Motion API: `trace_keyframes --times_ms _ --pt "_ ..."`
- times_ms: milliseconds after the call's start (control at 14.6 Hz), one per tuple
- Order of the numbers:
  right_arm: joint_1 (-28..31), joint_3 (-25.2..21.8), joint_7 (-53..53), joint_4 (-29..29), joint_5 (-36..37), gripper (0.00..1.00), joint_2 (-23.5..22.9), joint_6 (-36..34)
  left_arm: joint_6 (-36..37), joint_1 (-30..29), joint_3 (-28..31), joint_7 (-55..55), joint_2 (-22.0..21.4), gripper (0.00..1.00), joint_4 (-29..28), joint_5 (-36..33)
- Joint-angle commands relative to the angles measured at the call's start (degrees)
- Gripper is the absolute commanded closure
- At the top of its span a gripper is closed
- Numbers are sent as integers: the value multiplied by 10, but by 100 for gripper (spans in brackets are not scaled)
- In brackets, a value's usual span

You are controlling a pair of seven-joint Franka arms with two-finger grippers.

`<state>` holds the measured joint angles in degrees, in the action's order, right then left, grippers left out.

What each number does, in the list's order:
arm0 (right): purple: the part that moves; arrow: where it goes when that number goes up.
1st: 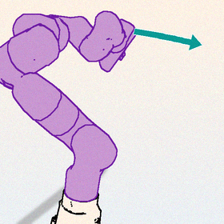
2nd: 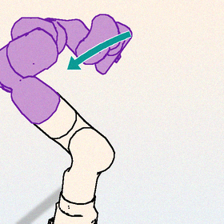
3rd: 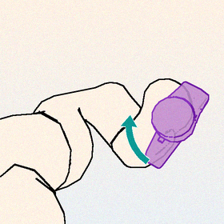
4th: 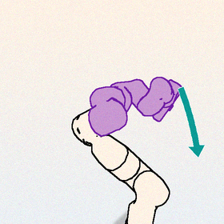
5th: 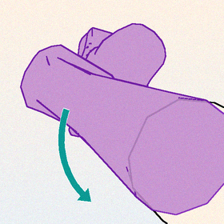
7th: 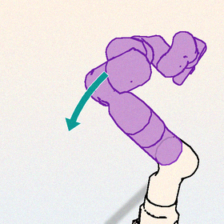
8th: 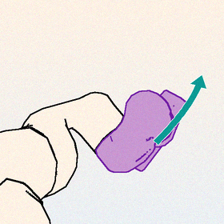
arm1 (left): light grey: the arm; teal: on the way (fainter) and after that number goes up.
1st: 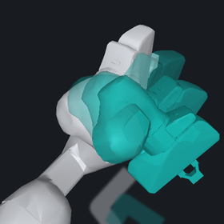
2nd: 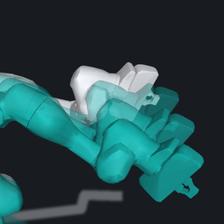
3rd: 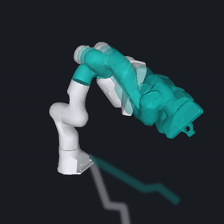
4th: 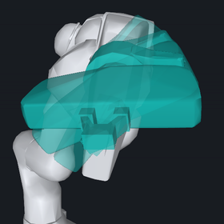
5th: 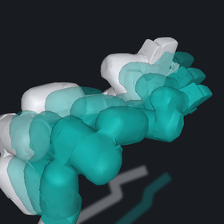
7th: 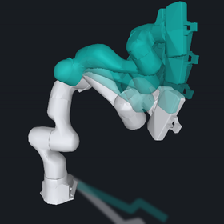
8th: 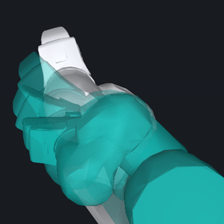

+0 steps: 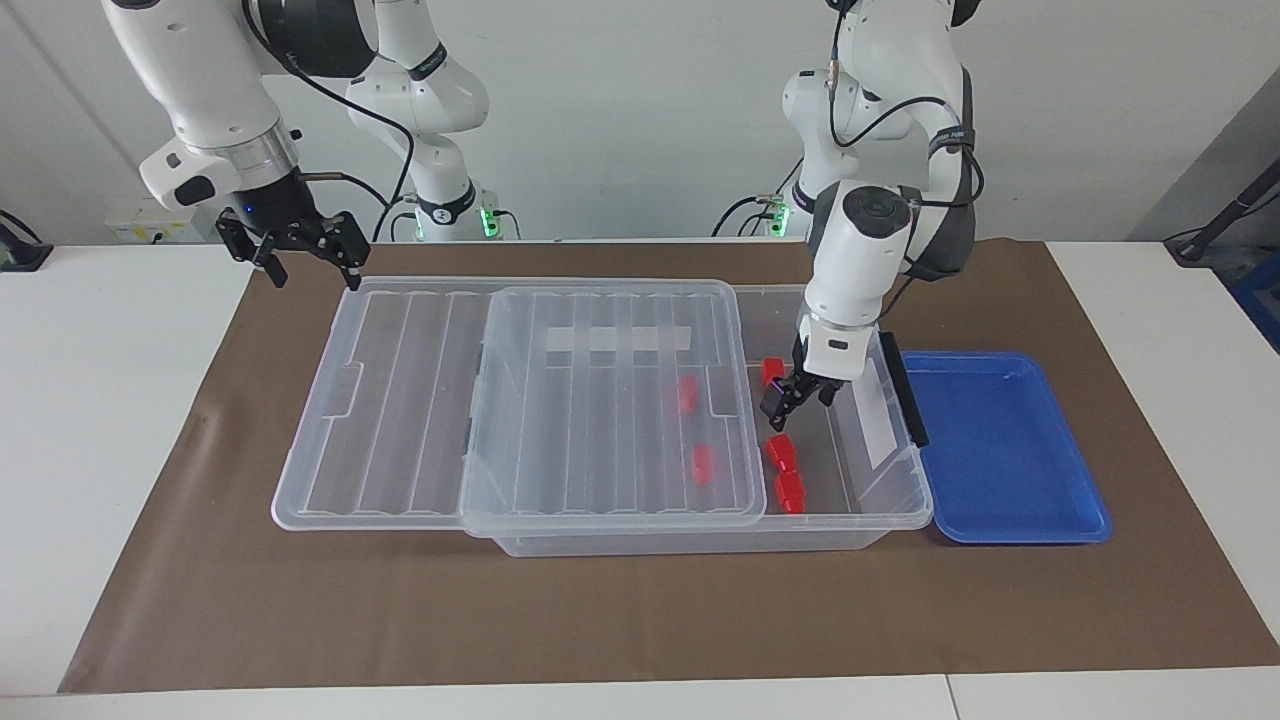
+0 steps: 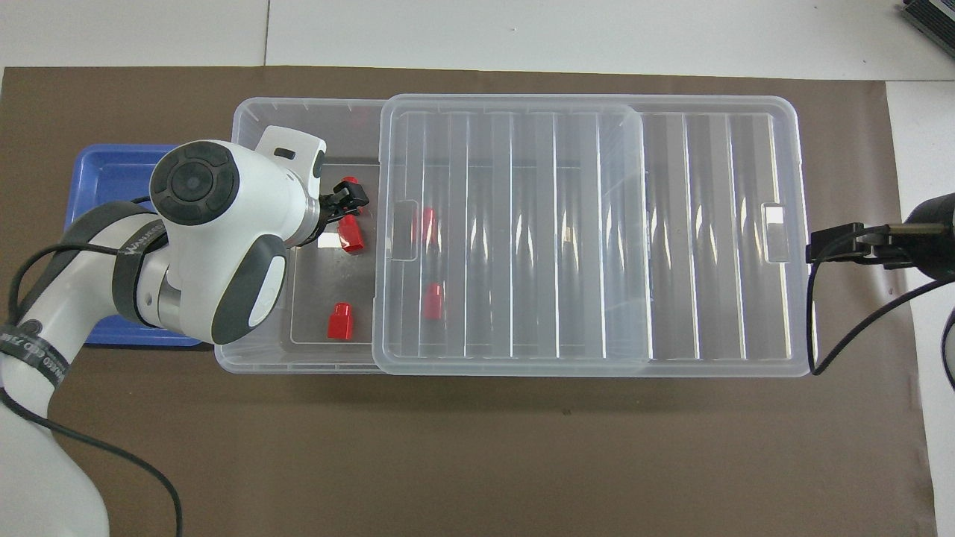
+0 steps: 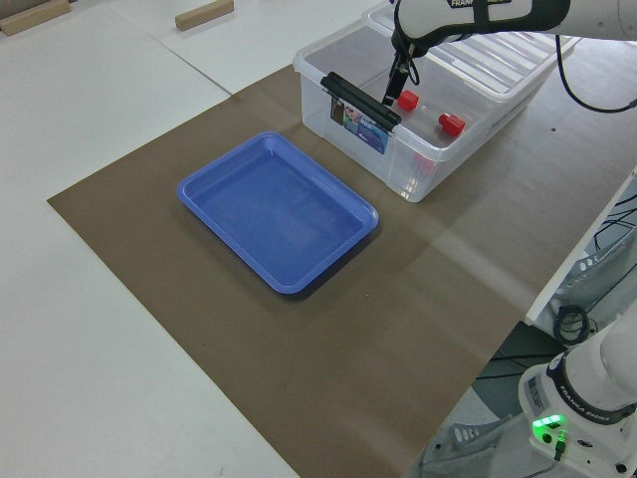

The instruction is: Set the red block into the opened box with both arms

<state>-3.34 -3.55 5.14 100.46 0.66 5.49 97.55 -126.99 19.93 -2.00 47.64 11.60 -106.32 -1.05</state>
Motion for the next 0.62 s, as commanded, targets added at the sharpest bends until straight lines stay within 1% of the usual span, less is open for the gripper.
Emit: trace_keyframes --times_ms 0,137,343,412,549 --pt "9 0 -15 5 -13 100 1 0 45 9 6 14 -26 0 8 -7" --pt "20 -1 -29 5 -13 100 -2 7 91 8 8 12 -40 0 26 -7" --pt "40 -1 -94 23 -12 100 -10 52 179 -4 15 3 -54 0 84 -12" --pt "42 -1 -102 27 -12 100 -14 66 213 -23 16 -11 -63 0 102 -13" --pt "46 -1 -125 40 -8 100 -31 102 249 -69 17 -88 -94 0 107 -5"
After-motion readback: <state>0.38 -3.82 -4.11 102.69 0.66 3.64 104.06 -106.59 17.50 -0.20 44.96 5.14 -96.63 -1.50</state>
